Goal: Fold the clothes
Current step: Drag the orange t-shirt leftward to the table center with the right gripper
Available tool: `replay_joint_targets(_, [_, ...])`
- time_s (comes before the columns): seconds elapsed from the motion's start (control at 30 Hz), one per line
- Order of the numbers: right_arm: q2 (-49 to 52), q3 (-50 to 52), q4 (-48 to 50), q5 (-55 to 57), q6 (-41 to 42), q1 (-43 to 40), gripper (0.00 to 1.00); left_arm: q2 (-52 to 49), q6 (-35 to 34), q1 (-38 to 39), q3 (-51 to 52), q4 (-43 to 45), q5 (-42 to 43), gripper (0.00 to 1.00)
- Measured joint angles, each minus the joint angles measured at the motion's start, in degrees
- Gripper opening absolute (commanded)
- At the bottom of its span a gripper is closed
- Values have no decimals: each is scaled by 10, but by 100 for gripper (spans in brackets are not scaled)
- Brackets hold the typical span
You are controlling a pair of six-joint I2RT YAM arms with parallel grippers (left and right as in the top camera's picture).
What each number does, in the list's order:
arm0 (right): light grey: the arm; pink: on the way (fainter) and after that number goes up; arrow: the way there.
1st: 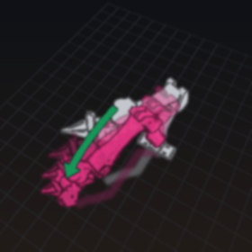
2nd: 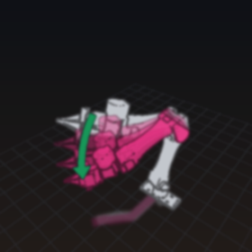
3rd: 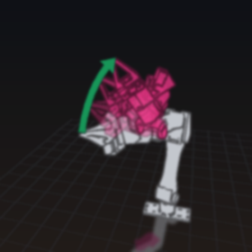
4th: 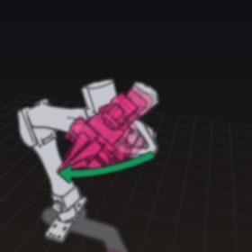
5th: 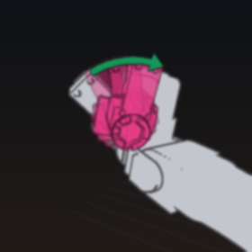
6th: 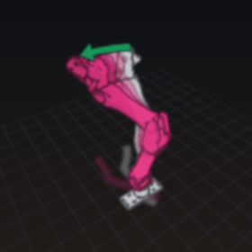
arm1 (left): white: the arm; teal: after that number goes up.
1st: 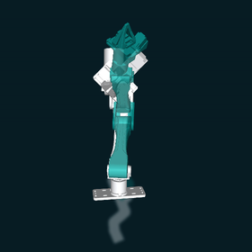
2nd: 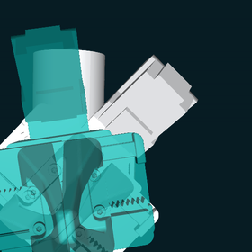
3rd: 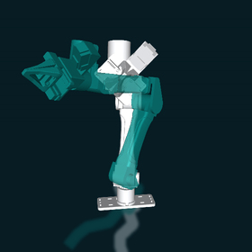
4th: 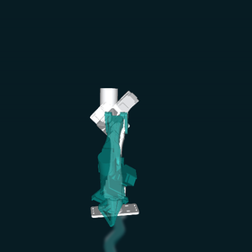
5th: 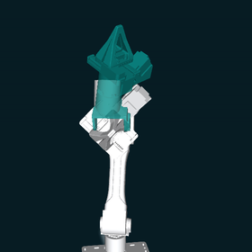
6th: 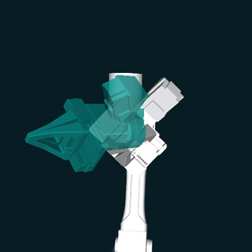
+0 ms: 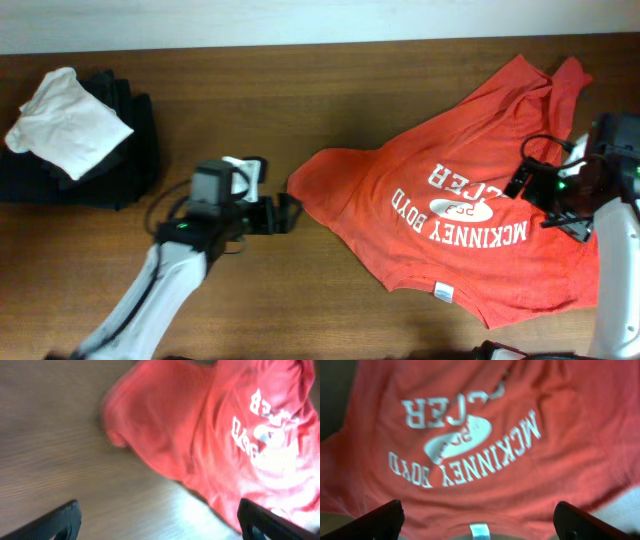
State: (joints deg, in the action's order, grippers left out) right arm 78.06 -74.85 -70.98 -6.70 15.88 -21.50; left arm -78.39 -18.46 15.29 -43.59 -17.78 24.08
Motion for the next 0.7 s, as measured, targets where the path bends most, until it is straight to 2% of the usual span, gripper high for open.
replay_joint_targets(0.27, [0, 0, -13, 0, -14, -21, 99, -147, -162, 114, -1, 103, 28, 98])
replay_joint_targets(0.3, [0, 0, -12, 0, -15, -21, 99, -173, -186, 135, -2, 126, 31, 93])
replay_joint_targets(0.37, [0, 0, -13, 0, -16, -21, 99, -192, -221, 153, -6, 157, 36, 56])
replay_joint_targets(0.43, [0, 0, -13, 0, -15, -21, 99, -210, -244, 169, -8, 186, 35, 12])
replay_joint_targets(0.47, [0, 0, -12, 1, -16, -21, 99, -228, -256, 182, -8, 206, 31, 2])
replay_joint_targets(0.6, [0, 0, -13, 8, -16, -21, 99, -239, -268, 183, -8, 233, 0, 1])
replay_joint_targets(0.7, [0, 0, -16, 22, -16, -22, 99, -238, -237, 147, -16, 193, -19, 1])
